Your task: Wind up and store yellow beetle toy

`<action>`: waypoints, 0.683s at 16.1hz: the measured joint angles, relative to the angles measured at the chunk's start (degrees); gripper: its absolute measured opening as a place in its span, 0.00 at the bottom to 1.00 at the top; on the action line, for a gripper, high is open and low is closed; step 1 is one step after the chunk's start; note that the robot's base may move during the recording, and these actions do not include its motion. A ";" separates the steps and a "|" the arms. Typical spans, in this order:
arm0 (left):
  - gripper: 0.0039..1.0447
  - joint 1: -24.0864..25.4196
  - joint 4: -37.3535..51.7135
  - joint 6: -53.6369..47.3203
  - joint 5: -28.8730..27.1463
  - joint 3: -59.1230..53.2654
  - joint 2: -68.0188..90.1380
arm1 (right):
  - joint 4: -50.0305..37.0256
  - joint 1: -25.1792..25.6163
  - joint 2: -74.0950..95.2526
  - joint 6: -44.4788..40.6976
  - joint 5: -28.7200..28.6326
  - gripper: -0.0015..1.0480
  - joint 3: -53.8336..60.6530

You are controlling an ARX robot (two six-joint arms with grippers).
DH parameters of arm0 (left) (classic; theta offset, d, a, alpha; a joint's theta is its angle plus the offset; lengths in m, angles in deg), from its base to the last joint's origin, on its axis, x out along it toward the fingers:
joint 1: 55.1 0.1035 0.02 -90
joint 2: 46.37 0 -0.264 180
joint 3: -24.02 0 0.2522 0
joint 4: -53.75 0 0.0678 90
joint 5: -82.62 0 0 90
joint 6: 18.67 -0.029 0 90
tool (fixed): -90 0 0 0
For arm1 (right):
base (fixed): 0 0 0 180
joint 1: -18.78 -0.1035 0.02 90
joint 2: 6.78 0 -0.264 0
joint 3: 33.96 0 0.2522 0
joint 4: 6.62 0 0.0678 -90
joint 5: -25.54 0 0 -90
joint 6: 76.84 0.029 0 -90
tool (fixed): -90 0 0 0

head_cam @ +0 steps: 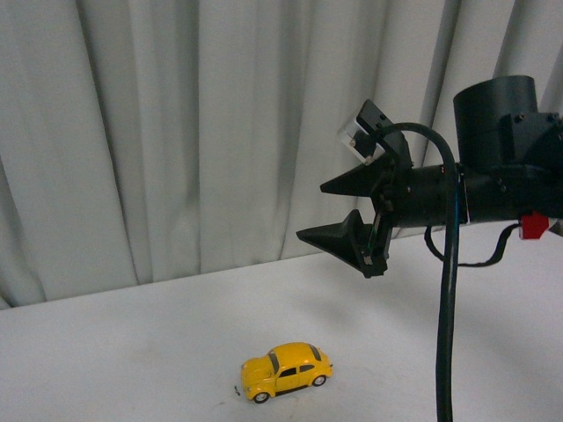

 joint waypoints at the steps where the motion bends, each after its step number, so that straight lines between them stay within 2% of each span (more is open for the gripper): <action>1: 0.94 0.00 0.00 0.00 0.00 0.00 0.00 | 10.60 0.02 1.25 -7.15 -3.13 0.94 -4.70; 4: 0.94 0.00 0.00 0.00 0.00 0.00 0.00 | 36.79 -0.66 6.86 -27.67 -3.61 0.94 -13.88; 6: 0.94 0.00 0.00 0.00 0.00 0.00 0.00 | 50.75 -1.07 10.58 -39.39 -0.61 0.94 -18.27; 8: 0.94 0.00 0.00 0.00 0.00 0.00 0.00 | 60.81 -2.12 14.56 -52.35 3.65 0.94 -23.23; 11: 0.94 0.00 -0.02 0.00 0.00 0.00 0.00 | 66.58 -2.86 20.39 -59.17 7.39 0.94 -30.29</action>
